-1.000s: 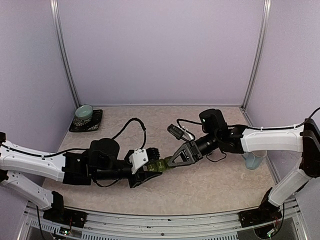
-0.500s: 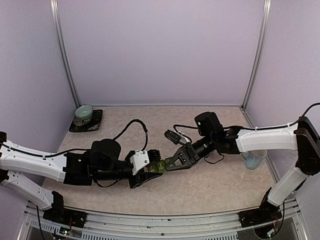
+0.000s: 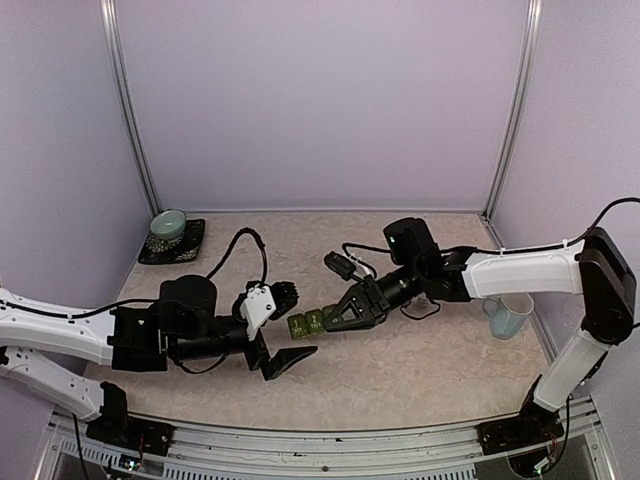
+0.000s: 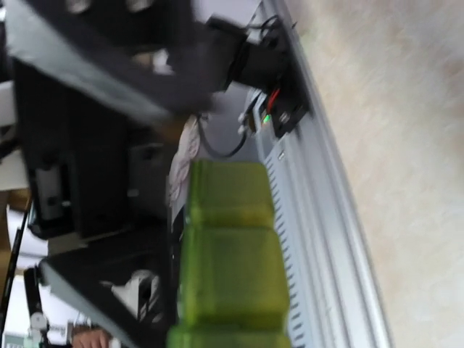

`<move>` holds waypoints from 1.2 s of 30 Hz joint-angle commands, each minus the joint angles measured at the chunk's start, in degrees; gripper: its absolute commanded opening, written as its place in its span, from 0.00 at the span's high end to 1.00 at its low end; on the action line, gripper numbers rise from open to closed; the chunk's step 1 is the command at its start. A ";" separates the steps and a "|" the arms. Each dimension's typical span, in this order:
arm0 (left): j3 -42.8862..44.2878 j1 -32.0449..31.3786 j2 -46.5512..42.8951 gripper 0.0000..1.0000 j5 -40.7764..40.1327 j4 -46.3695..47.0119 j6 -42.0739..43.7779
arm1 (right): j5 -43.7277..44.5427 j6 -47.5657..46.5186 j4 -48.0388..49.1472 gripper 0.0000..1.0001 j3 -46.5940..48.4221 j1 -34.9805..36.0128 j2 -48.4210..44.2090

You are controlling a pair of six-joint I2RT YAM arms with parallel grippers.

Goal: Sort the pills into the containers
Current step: Pass from the left arm to the right, then place the pill container at the center of the board.

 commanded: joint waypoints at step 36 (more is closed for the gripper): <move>-14.11 5.93 -25.82 0.01 -20.72 -3.51 -36.07 | 13.14 -3.81 -14.54 0.75 37.31 -15.29 42.26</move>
